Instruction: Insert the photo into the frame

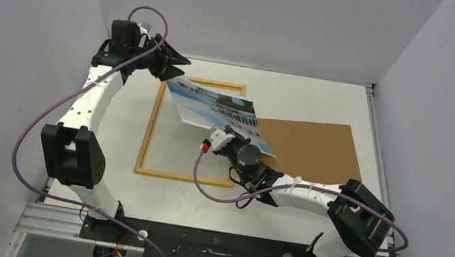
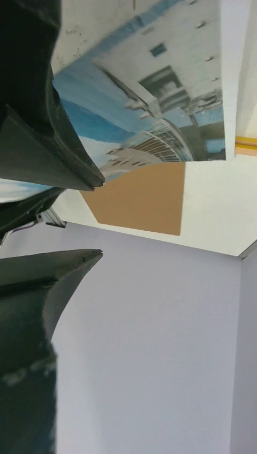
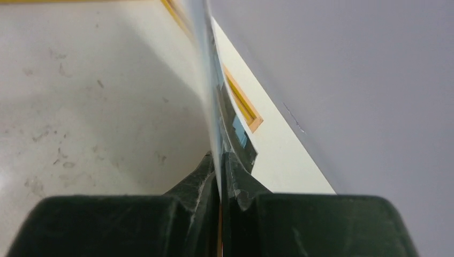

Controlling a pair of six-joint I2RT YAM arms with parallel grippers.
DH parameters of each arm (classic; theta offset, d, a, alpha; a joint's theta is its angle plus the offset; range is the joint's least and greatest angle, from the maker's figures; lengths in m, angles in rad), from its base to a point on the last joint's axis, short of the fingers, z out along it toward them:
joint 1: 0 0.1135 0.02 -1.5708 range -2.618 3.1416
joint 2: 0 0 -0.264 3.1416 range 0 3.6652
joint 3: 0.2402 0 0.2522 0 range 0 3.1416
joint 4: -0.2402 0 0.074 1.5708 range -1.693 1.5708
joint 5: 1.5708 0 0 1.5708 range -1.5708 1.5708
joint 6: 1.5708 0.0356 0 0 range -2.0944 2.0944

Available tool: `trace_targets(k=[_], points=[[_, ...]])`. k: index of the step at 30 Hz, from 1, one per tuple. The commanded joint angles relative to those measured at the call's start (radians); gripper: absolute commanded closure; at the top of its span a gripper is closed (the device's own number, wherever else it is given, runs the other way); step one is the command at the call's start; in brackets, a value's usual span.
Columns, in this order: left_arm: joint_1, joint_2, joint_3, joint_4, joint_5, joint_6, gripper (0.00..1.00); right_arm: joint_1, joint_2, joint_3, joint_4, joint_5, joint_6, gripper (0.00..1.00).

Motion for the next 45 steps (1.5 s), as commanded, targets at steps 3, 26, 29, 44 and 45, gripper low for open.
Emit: trace_targets(k=[3, 26, 29, 44, 45], points=[[0.081, -0.111, 0.066, 0.006, -0.065, 0.135, 0.52, -0.117, -0.155, 0.187, -0.232, -0.155, 0.203, 1.00], [0.216, -0.356, -0.070, -0.158, -0.418, 0.463, 0.43, -0.219, 0.059, 0.992, -0.954, -0.391, 0.990, 1.00], [0.225, -0.354, -0.103, -0.164, -0.451, 0.479, 0.43, -0.266, 0.119, 1.067, -0.981, -0.495, 1.144, 1.00], [0.258, -0.296, -0.163, -0.218, -0.565, 0.505, 0.43, -0.441, 0.340, 1.123, -0.970, -0.893, 1.741, 1.00], [0.259, -0.287, -0.170, -0.214, -0.547, 0.505, 0.43, -0.456, 0.353, 1.097, -0.958, -0.917, 1.785, 1.00]])
